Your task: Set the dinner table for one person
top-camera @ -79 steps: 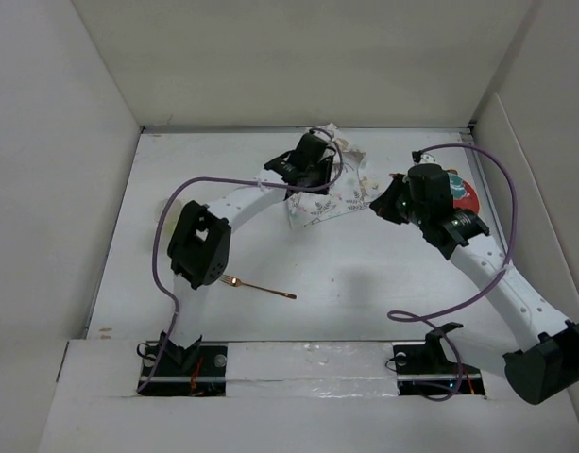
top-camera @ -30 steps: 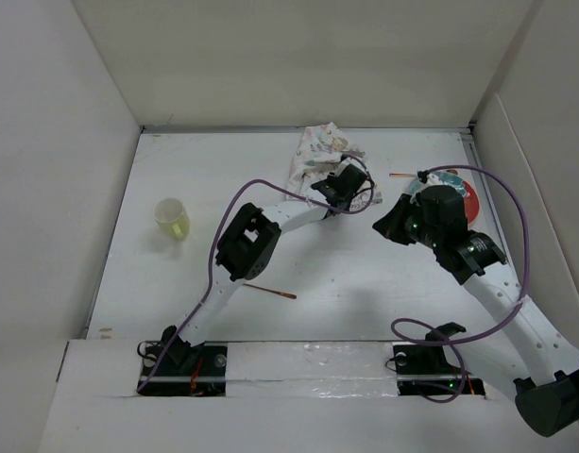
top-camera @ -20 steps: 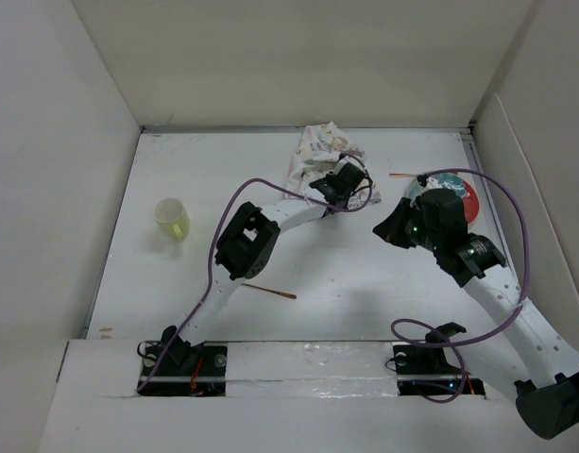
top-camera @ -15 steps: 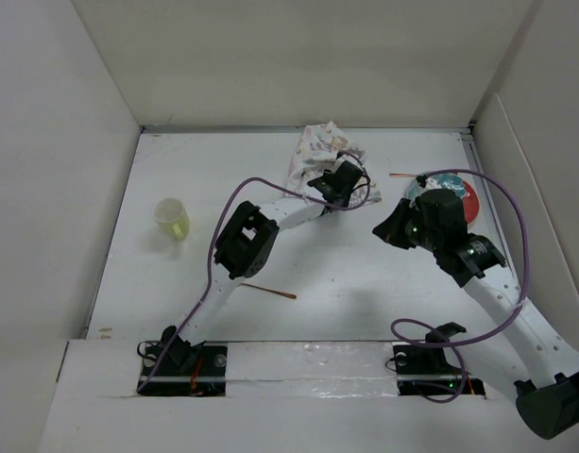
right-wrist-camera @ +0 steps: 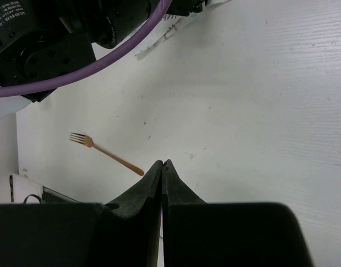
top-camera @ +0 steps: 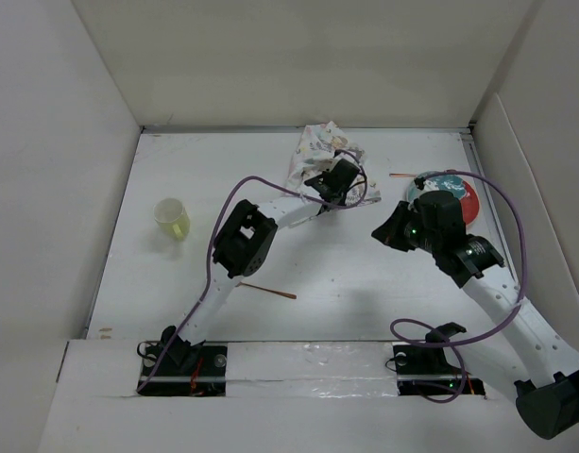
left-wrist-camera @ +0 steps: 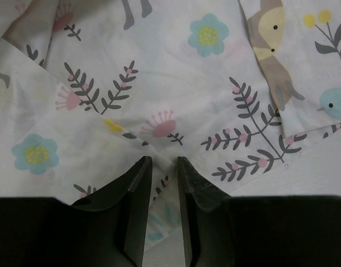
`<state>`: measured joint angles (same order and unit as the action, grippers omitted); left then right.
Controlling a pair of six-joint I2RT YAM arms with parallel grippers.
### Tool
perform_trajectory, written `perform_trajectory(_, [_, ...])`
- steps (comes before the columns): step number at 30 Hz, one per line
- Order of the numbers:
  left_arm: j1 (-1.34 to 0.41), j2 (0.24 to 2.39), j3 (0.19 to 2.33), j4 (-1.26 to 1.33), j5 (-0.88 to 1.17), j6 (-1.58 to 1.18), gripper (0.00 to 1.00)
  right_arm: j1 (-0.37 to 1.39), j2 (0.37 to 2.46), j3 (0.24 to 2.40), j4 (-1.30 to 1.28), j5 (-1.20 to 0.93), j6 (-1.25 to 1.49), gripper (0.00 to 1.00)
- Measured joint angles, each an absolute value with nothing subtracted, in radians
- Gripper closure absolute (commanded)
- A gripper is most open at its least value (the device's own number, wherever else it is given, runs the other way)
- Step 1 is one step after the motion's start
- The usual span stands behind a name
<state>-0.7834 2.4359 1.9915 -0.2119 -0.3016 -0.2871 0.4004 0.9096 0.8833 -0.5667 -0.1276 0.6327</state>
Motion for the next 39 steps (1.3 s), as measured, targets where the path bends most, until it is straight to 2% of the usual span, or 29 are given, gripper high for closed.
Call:
perform_trajectory(5, [-0.783, 2.421, 1.958, -0.177, -0.297, -0.291, 0.84, 0.4, 0.912, 0.881, -0.566, -0.129, 0.633, 0.93])
perform_trajectory(6, [-0.783, 2.417, 1.952, -0.173, -0.296, -0.292, 0.89, 0.4, 0.914, 0.881, -0.566, -0.129, 0.633, 0.93])
perform_trajectory(14, [-0.778, 2.407, 1.937, -0.168, -0.291, -0.298, 0.94, 0.4, 0.941, 0.881, -0.565, -0.137, 0.633, 0.93])
perform_trajectory(16, [-0.778, 2.407, 1.937, -0.168, -0.291, -0.298, 1.0, 0.4, 0.945, 0.879, -0.564, -0.139, 0.633, 0.93])
perform_trajectory(21, [-0.777, 2.376, 1.892, -0.162, -0.287, -0.305, 1.0, 0.4, 0.951, 0.868, -0.558, -0.138, 0.632, 0.94])
perform_trajectory(24, [-0.776, 2.334, 1.849, -0.164, -0.287, -0.311, 1.0, 0.4, 0.96, 0.867, -0.548, -0.123, 0.632, 1.0])
perform_trajectory(28, [-0.765, 2.204, 1.744, -0.15, -0.278, -0.329, 1.0, 0.4, 1.005, 0.868, -0.505, -0.084, 0.626, 1.0])
perform_trajectory(33, [-0.717, 1.937, 1.552, -0.136, -0.272, -0.351, 1.0, 0.4, 1.192, 0.92, -0.459, -0.039, 0.612, 1.0])
perform_trajectory(34, [-0.703, 1.883, 1.515, -0.126, -0.271, -0.356, 1.0, 0.4, 1.238, 0.942, -0.455, -0.023, 0.609, 0.96])
perform_trajectory(35, [-0.691, 1.831, 1.48, -0.122, -0.271, -0.361, 1.0, 0.4, 1.286, 0.967, -0.451, -0.007, 0.606, 0.85])
perform_trajectory(37, [-0.66, 1.735, 1.407, -0.106, -0.271, -0.369, 1.0, 0.401, 1.378, 1.031, -0.453, 0.025, 0.599, 0.75])
perform_trajectory(38, [-0.645, 1.693, 1.374, -0.106, -0.271, -0.373, 1.0, 0.401, 1.422, 1.067, -0.451, 0.039, 0.594, 0.65])
perform_trajectory(39, [-0.628, 1.657, 1.343, -0.105, -0.27, -0.376, 1.0, 0.401, 1.465, 1.102, -0.452, 0.052, 0.589, 0.62])
